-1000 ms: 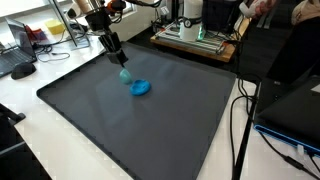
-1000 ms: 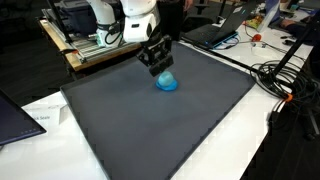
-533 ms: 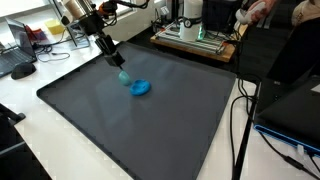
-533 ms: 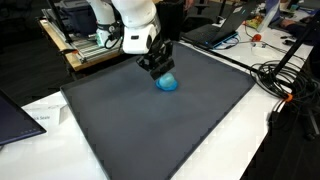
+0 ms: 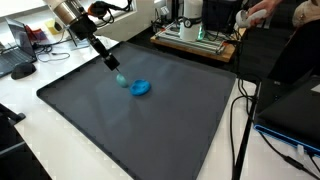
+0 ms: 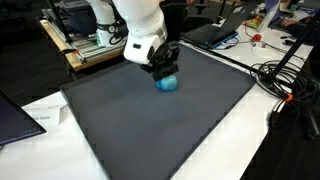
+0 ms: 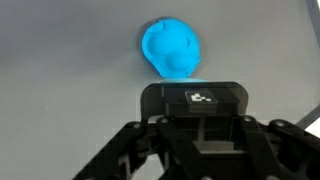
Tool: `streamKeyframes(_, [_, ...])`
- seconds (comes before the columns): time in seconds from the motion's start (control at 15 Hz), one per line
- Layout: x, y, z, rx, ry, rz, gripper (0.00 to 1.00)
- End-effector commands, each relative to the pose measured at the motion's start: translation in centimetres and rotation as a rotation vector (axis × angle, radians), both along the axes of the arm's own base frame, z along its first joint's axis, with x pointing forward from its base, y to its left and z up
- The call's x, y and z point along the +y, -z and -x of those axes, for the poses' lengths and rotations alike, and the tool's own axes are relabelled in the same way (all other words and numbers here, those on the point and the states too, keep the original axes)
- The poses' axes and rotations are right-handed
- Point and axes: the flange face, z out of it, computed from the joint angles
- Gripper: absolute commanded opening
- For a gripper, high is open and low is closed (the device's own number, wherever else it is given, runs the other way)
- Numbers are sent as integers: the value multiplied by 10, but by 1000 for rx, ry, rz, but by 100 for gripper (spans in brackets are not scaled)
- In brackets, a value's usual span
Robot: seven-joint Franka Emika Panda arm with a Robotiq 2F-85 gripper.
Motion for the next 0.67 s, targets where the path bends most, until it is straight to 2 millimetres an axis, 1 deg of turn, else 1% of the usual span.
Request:
streamKeyframes(0.0, [3, -4, -21, 90, 82, 41, 22])
streamKeyframes(0.27, [14, -4, -33, 193, 150, 108, 22])
streamKeyframes(0.47, [30, -12, -40, 237, 182, 218, 22])
streamKeyframes(0.6, [49, -21, -41, 237, 178, 308, 22])
